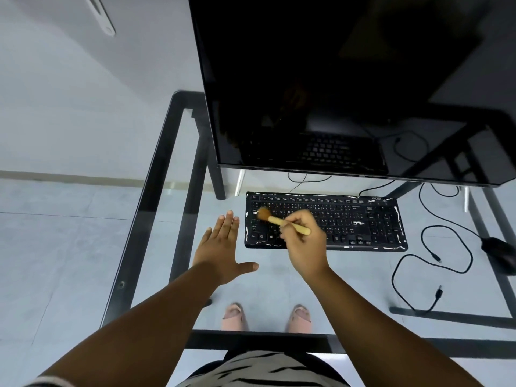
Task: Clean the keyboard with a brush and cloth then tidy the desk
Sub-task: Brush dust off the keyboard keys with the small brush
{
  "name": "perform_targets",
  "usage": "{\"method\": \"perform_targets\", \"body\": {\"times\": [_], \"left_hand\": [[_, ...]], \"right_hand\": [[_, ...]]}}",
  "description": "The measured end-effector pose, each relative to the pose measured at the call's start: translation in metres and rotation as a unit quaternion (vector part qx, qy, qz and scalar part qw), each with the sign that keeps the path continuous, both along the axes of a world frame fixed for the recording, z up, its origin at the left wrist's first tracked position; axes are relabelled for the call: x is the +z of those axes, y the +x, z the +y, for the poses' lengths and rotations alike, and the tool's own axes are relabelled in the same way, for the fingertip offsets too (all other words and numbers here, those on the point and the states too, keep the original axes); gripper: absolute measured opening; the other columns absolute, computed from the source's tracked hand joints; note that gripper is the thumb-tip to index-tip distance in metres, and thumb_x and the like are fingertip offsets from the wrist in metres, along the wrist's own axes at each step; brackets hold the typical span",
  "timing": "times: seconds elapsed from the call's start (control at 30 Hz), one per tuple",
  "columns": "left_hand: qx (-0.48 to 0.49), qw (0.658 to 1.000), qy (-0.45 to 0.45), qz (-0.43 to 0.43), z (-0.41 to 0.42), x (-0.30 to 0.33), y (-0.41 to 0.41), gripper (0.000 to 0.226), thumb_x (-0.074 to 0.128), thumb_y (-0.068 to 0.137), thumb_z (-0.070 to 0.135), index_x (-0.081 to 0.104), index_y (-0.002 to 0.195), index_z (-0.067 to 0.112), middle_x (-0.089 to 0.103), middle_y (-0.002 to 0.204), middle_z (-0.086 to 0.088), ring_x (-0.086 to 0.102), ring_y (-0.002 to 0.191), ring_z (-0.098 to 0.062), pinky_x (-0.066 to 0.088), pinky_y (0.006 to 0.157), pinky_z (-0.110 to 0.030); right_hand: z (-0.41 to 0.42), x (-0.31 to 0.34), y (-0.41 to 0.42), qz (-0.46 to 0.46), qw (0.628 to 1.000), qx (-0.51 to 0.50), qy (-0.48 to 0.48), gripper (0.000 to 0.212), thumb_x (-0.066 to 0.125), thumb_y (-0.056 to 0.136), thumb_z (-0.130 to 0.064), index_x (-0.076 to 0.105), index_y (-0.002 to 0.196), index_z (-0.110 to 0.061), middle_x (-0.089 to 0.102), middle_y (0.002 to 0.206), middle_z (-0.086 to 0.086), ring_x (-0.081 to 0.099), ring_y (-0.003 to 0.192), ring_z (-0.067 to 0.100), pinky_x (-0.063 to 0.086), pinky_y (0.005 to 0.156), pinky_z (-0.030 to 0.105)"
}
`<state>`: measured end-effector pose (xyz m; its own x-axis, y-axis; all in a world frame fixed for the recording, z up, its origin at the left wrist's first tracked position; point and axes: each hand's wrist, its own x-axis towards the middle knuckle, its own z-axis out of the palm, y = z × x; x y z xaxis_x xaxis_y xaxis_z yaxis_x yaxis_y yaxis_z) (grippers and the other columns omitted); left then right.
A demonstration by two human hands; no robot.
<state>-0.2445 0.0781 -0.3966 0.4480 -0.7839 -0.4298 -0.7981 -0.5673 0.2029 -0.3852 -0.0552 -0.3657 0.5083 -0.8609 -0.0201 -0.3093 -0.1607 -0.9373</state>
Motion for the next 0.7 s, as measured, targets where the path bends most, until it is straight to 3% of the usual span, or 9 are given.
{"method": "perform_targets", "body": {"times": [0.07, 0.13, 0.2, 0.27, 0.33, 0.43, 0.57, 0.63, 0.7], "left_hand": [[-0.003, 1.000, -0.002, 0.000, 0.002, 0.000, 0.001, 0.118, 0.042, 0.075, 0.084, -0.018, 0.151, 0.018, -0.029, 0.156, 0.002, -0.022, 0.146, -0.017, -0.003, 0.119, -0.037], [-0.005, 1.000, -0.003, 0.005, 0.003, 0.000, 0.001, 0.117, 0.042, 0.075, 0.083, -0.019, 0.151, 0.018, -0.029, 0.156, 0.001, -0.022, 0.146, -0.017, -0.003, 0.120, -0.037], [-0.006, 1.000, -0.003, 0.008, 0.004, 0.001, 0.002, 0.116, 0.043, 0.076, 0.081, -0.019, 0.151, 0.018, -0.029, 0.156, 0.001, -0.021, 0.146, -0.017, -0.003, 0.120, -0.037], [-0.007, 1.000, -0.002, 0.010, 0.004, 0.001, 0.002, 0.116, 0.044, 0.077, 0.081, -0.019, 0.151, 0.018, -0.029, 0.157, 0.001, -0.021, 0.146, -0.017, -0.002, 0.120, -0.036], [-0.007, 1.000, -0.002, 0.011, 0.005, 0.001, 0.003, 0.115, 0.044, 0.077, 0.080, -0.019, 0.151, 0.018, -0.028, 0.156, 0.001, -0.021, 0.146, -0.017, -0.002, 0.121, -0.036], [-0.005, 1.000, -0.003, 0.011, 0.006, 0.001, 0.002, 0.115, 0.044, 0.078, 0.080, -0.018, 0.151, 0.018, -0.028, 0.157, 0.001, -0.020, 0.146, -0.017, -0.001, 0.121, -0.037], [-0.001, 1.000, -0.004, 0.011, 0.007, 0.001, 0.001, 0.113, 0.044, 0.079, 0.079, -0.018, 0.151, 0.018, -0.028, 0.157, 0.001, -0.020, 0.146, -0.018, -0.001, 0.121, -0.037], [-0.001, 1.000, -0.003, 0.010, 0.007, 0.001, 0.001, 0.113, 0.044, 0.079, 0.079, -0.018, 0.151, 0.018, -0.028, 0.157, 0.001, -0.020, 0.146, -0.018, -0.001, 0.121, -0.037], [0.000, 1.000, -0.003, 0.011, 0.007, 0.001, 0.001, 0.113, 0.044, 0.079, 0.079, -0.018, 0.151, 0.018, -0.028, 0.157, 0.001, -0.020, 0.146, -0.018, -0.001, 0.120, -0.036]], "right_hand": [[0.003, -0.001, 0.000, 0.031, 0.999, 0.030, -0.018, 0.008, 0.060, 0.083, -0.014, 0.057, 0.079, -0.020, 0.062, 0.057, 0.003, 0.060, 0.052, 0.025, 0.044, 0.046, 0.034], [0.004, -0.002, 0.000, 0.042, 0.997, -0.020, -0.060, 0.012, 0.061, 0.085, -0.008, 0.055, 0.078, -0.017, 0.054, 0.051, -0.005, 0.048, 0.044, 0.013, 0.034, 0.042, 0.025], [0.003, -0.001, -0.002, 0.015, 0.997, -0.042, -0.058, 0.013, 0.061, 0.085, -0.006, 0.055, 0.079, -0.015, 0.053, 0.052, -0.002, 0.045, 0.045, 0.014, 0.033, 0.043, 0.025], [0.005, 0.001, -0.002, 0.006, 1.000, 0.022, -0.018, 0.009, 0.061, 0.085, -0.011, 0.056, 0.080, -0.016, 0.059, 0.057, 0.005, 0.054, 0.049, 0.024, 0.038, 0.045, 0.033], [0.008, 0.001, -0.005, 0.046, 0.997, 0.064, -0.019, 0.009, 0.061, 0.085, -0.010, 0.056, 0.080, -0.016, 0.059, 0.056, 0.002, 0.053, 0.047, 0.021, 0.039, 0.044, 0.032], [0.007, -0.002, -0.011, 0.041, 0.998, -0.018, -0.044, 0.014, 0.061, 0.086, -0.004, 0.054, 0.078, -0.014, 0.054, 0.052, -0.009, 0.042, 0.042, 0.008, 0.032, 0.041, 0.022], [0.007, 0.001, -0.015, 0.025, 0.998, 0.054, 0.023, 0.011, 0.062, 0.086, -0.011, 0.056, 0.081, -0.019, 0.063, 0.064, 0.009, 0.053, 0.051, 0.020, 0.039, 0.047, 0.030], [0.008, 0.001, -0.019, 0.057, 0.995, 0.077, 0.015, 0.011, 0.063, 0.086, -0.011, 0.057, 0.080, -0.019, 0.063, 0.059, 0.000, 0.055, 0.050, 0.020, 0.039, 0.046, 0.031], [0.007, 0.001, -0.022, 0.064, 0.997, 0.025, -0.033, 0.013, 0.063, 0.086, -0.006, 0.056, 0.078, -0.014, 0.056, 0.052, -0.010, 0.045, 0.042, 0.008, 0.033, 0.042, 0.023]]}}
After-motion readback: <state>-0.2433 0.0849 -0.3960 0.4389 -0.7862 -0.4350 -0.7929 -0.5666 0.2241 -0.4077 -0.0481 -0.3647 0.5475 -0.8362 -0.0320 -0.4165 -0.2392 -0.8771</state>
